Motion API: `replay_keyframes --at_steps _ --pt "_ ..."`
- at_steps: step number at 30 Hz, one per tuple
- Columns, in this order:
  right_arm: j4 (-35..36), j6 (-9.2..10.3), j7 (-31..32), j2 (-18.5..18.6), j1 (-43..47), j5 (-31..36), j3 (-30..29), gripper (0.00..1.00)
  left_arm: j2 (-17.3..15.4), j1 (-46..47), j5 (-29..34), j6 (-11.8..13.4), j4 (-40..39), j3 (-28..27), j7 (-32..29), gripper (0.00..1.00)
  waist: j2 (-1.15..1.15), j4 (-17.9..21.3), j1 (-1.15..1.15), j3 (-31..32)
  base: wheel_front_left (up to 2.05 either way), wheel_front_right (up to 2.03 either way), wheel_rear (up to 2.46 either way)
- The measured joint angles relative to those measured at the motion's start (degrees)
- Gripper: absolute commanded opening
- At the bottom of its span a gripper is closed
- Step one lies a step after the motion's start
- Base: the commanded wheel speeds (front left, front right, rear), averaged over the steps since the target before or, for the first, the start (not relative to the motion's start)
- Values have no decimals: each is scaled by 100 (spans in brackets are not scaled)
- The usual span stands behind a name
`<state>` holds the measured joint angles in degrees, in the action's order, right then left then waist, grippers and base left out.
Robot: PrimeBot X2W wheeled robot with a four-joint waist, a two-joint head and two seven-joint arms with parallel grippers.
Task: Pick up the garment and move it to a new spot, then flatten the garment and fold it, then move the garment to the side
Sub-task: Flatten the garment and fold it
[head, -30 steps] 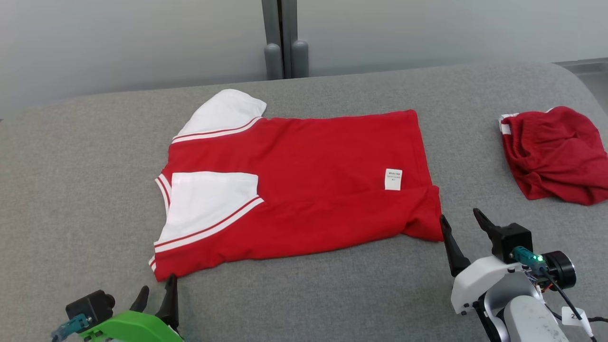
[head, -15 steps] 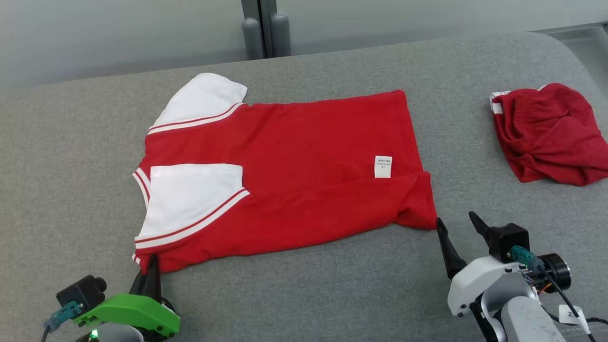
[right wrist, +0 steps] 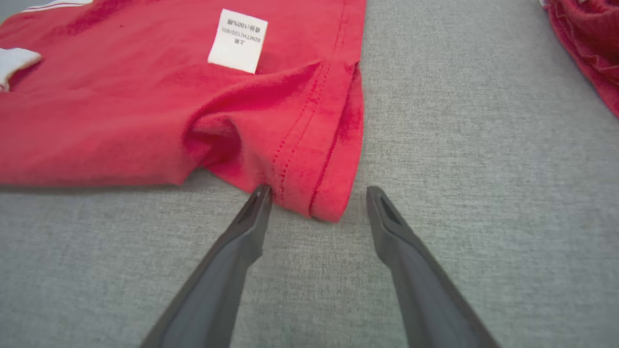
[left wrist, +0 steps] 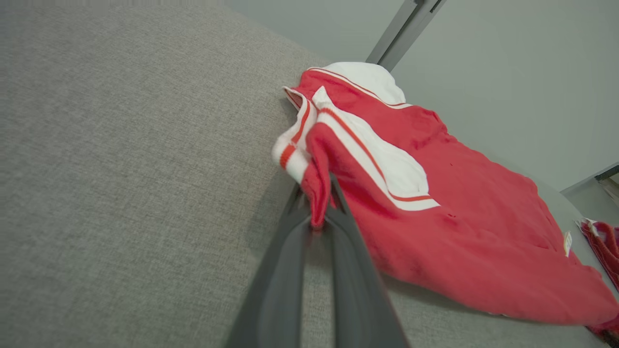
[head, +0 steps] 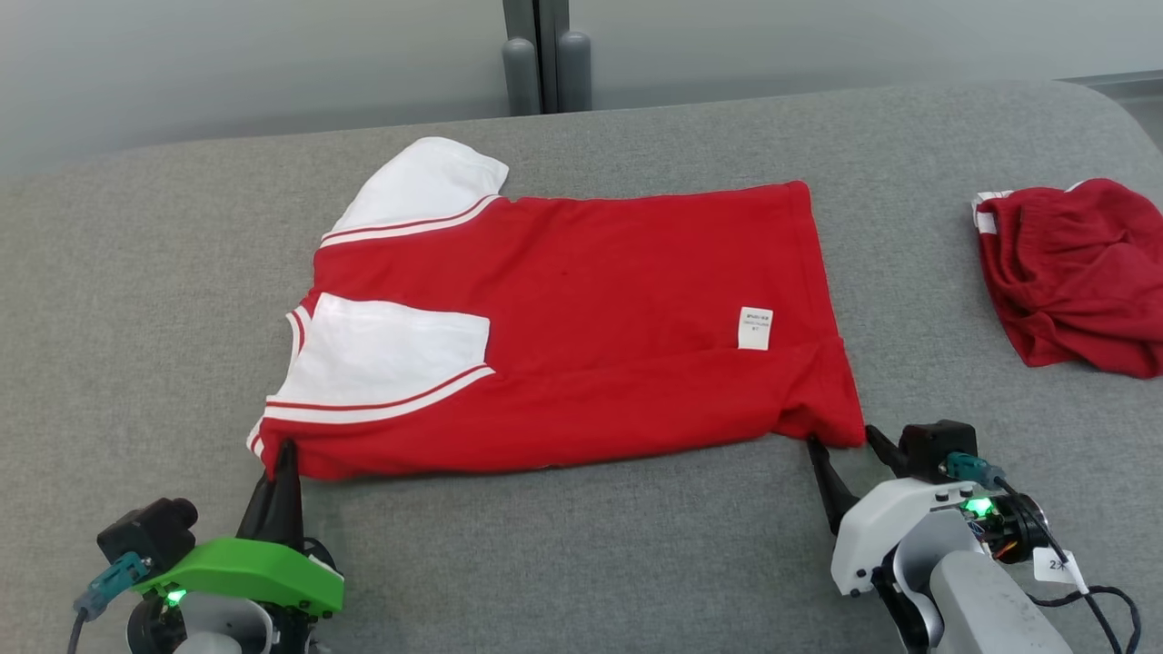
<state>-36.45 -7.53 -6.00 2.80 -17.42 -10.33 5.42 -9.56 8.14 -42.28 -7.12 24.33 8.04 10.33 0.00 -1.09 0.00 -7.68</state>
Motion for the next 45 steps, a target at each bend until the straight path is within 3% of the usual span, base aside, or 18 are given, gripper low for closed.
replay_keyframes --at_steps 1,2,4,6,17,29,34,39,40,41,42,45 --pt "-137 0 -7 0 -77 -103 33 95 -20 -1 0 0 -18 -3 14 0 0 -13 0 -2 0 0 0" --pt "-234 0 -11 1 -133 -153 64 51 -38 0 1 0 -30 -4 15 0 0 -20 0 -6 0 0 0" --pt "-448 0 -88 1 -286 -212 112 21 -68 1 9 0 -66 -3 27 0 0 -30 0 -17 0 0 0" --pt "-586 0 -182 -1 -419 -272 145 0 -78 1 10 0 -94 1 30 0 0 -33 0 -14 0 0 0" --pt "-794 0 -604 -2 -710 -345 60 0 -80 -147 25 41 -531 55 83 0 0 20 0 128 0 0 0" --pt "570 0 -350 -2 675 -93 -331 0 -9 -1466 -113 397 -1523 175 -274 0 0 45 0 510 0 0 0" --pt "1417 0 67 -3 1521 -112 -552 0 -5 -1925 -314 519 -1605 149 -433 0 0 31 0 659 0 0 0" --pt "1635 0 255 -5 1769 -242 -622 0 0 -1969 -385 539 -1305 110 -445 0 0 76 0 676 0 0 0" --pt "1617 0 280 -7 1780 -241 -637 18 4 -1969 -385 546 -1228 111 -443 9 0 89 0 675 0 0 0" --pt "1588 0 297 -5 1789 -241 -654 40 11 -1966 -383 545 -1161 120 -438 55 0 98 0 672 0 0 0" --pt "1566 0 296 -8 1796 -240 -672 100 15 -1958 -383 545 -1116 129 -431 100 0 102 0 667 0 0 0" --pt "1523 0 250 0 1822 -178 -760 100 -14 -1928 -341 564 -1046 119 -370 100 0 113 0 635 0 0 0"
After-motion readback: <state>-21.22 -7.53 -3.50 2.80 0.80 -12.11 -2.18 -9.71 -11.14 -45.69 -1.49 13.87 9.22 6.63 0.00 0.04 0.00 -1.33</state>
